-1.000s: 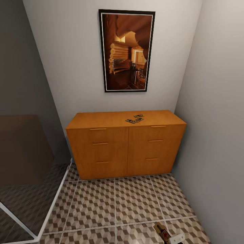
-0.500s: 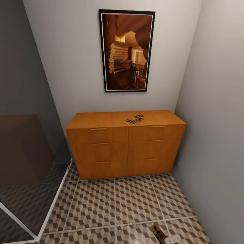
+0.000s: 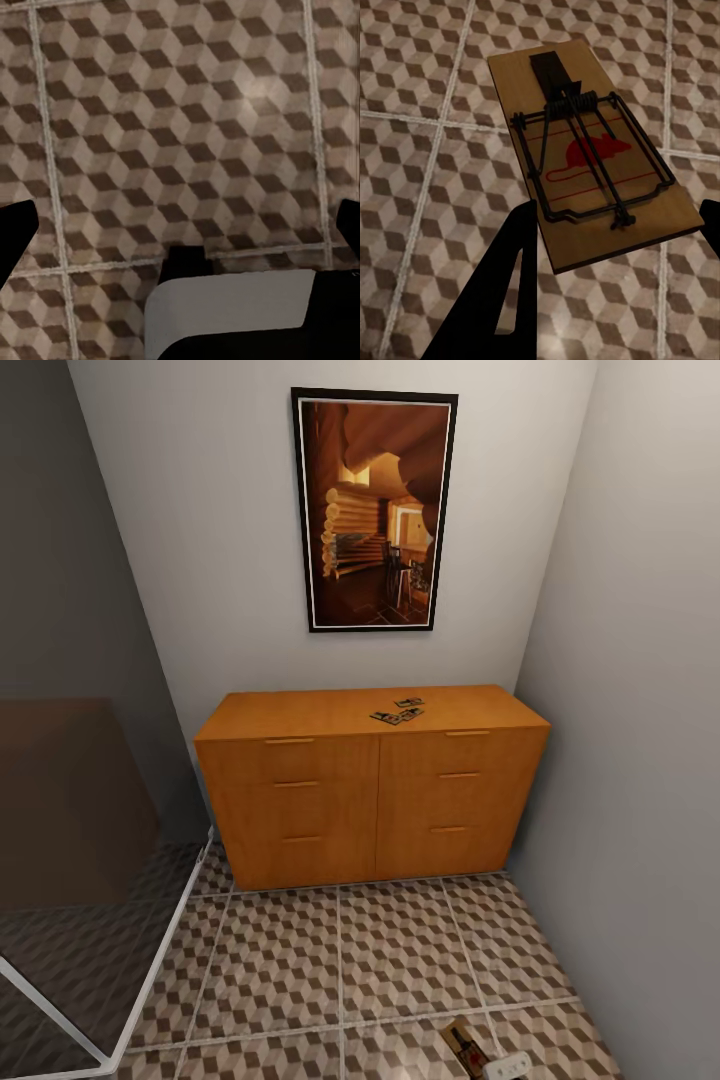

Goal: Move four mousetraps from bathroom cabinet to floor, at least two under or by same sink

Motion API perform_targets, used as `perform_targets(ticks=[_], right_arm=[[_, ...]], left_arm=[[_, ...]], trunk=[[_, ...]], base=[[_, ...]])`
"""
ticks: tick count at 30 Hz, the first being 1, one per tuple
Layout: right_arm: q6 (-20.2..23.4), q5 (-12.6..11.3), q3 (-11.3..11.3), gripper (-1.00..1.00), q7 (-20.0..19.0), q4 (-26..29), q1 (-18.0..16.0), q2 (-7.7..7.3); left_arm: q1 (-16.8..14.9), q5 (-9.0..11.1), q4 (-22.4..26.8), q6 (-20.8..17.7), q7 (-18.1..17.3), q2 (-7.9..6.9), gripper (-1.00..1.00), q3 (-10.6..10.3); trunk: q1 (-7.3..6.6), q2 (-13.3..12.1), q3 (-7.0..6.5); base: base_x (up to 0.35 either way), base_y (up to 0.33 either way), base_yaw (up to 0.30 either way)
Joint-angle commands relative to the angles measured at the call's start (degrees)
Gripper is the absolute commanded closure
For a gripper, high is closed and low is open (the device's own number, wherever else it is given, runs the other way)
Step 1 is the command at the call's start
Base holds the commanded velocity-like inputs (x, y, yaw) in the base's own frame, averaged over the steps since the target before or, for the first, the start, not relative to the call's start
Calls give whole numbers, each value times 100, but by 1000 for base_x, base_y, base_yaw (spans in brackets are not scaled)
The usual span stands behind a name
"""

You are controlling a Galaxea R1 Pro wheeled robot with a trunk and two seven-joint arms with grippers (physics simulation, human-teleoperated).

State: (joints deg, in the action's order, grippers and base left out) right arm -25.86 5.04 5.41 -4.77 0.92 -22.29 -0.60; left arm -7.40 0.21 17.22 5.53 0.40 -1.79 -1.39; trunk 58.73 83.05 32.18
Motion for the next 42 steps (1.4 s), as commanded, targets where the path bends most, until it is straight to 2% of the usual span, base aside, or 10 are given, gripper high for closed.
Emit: perform_targets(ticks=[1,3,4,9,12,15,19,24,30,42], right_arm=[[-15,-4,39,100,5,-4,-4,-4],[-15,-3,39,100,8,-4,-4,-16],[-15,-3,39,100,12,-4,-4,-20],[-18,-3,39,100,18,-4,-4,-20],[-16,-3,39,100,19,-4,-4,-21],[-19,-3,39,100,20,-4,-4,-16],[-19,-3,39,100,20,-4,-4,-6],[-22,-3,39,100,20,0,-4,-2],[-24,-3,39,100,20,4,-4,-2],[-43,5,39,100,20,5,-4,12]], left_arm=[[1,3,334,-346,2,4,-100,-13],[-2,1,1659,-1897,-6,77,-100,-15],[-5,-24,3224,-3383,-12,275,-100,-18],[-22,-58,5026,-4221,-7,542,-100,-28],[-54,-103,6248,-5235,-11,627,-100,-35],[-285,-119,6646,-5797,-13,651,-100,-36],[-711,-118,6735,-6024,-14,687,-100,-39],[-1690,-113,6554,-6159,-6,904,-100,-48],[-3697,-94,5076,-6300,-5,988,-100,-54],[-5918,-66,3728,-6312,-6,1065,-100,-63]], trunk=[[0,3,6],[0,3,6],[0,3,6],[0,3,6],[0,3,6],[0,3,6],[0,3,6],[0,3,6],[0,3,6],[0,3,6]], base=[[0,0,0],[0,0,0],[0,0,0],[0,0,0],[0,0,0],[0,0,0],[0,0,0],[0,0,0],[0,0,0],[0,0,0]])
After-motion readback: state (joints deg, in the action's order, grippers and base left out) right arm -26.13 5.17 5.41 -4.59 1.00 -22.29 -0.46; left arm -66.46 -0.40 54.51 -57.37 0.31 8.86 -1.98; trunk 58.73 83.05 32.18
